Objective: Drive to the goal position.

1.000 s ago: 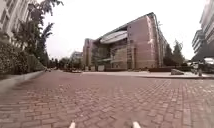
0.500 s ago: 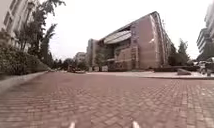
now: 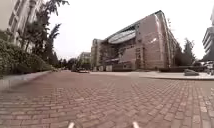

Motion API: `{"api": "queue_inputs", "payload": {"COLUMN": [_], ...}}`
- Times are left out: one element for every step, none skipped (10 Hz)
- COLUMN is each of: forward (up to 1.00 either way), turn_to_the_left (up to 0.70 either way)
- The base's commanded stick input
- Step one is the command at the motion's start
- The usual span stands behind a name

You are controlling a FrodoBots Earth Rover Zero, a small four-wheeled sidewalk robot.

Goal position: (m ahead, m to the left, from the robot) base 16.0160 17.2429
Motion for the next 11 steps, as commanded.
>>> {"api": "queue_inputs", "payload": {"forward": [0.70, 0.70, 0.70, 0.70, 0.70, 0.70, 0.70, 0.70, 0.70, 0.70, 0.70], "turn_to_the_left": [0.14, 0.14, 0.14, 0.14, 0.14, 0.12, 0.05, 0.00, 0.03, 0.12, 0.14]}}
